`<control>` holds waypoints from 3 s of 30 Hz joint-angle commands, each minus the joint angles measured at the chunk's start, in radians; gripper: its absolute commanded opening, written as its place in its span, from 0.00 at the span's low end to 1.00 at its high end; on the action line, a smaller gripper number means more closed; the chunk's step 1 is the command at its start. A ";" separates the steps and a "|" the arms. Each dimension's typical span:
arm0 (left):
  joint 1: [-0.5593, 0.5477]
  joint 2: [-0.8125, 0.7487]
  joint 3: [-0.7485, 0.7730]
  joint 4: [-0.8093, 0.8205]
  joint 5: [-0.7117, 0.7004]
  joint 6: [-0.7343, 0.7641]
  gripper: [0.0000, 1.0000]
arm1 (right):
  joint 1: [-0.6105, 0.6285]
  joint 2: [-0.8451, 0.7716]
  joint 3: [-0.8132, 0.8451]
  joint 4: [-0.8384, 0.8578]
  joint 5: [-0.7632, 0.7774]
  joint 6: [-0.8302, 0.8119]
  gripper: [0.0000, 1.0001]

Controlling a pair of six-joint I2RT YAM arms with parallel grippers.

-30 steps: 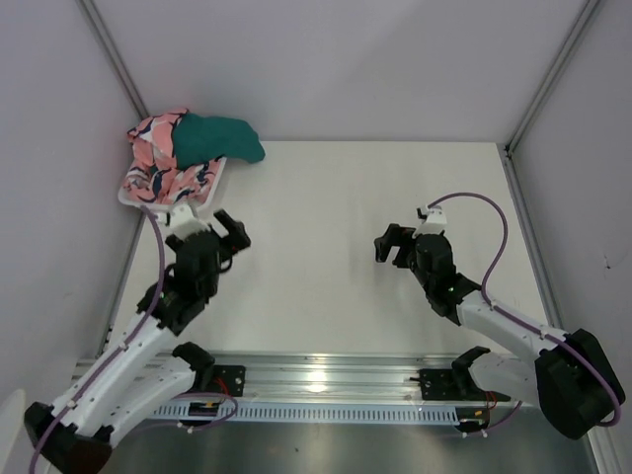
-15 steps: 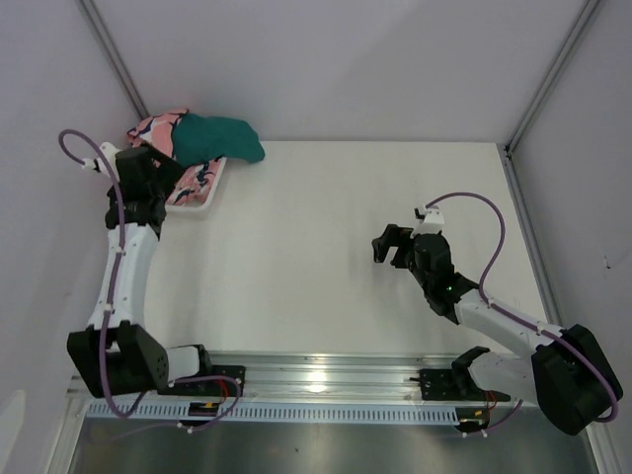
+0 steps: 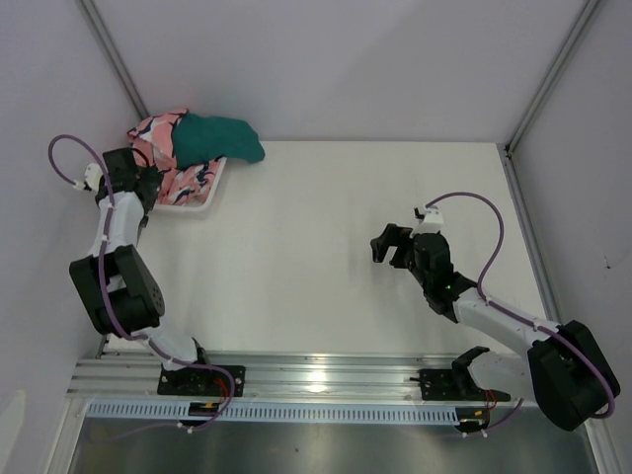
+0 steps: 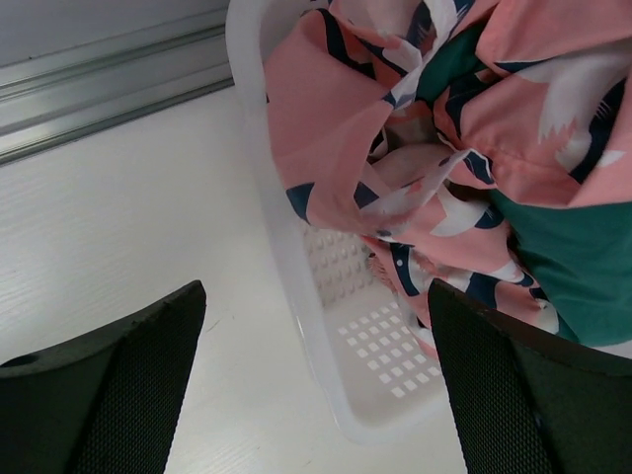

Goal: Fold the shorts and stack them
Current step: Grab the shorts from the pile, then move the shorts to the center of the board

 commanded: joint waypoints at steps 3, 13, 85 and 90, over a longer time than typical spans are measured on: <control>0.001 0.086 0.122 -0.005 -0.021 -0.062 0.93 | -0.015 0.007 0.007 0.035 -0.005 0.020 0.99; 0.001 0.126 0.136 0.012 -0.088 -0.082 0.77 | -0.038 0.014 0.007 0.037 -0.026 0.032 0.99; -0.541 -0.497 0.616 0.851 0.327 0.021 0.00 | -0.050 -0.003 0.001 0.054 -0.072 0.003 0.98; -0.631 -0.465 0.538 0.891 0.343 -0.042 0.00 | -0.050 -0.035 -0.011 0.046 -0.039 -0.002 0.98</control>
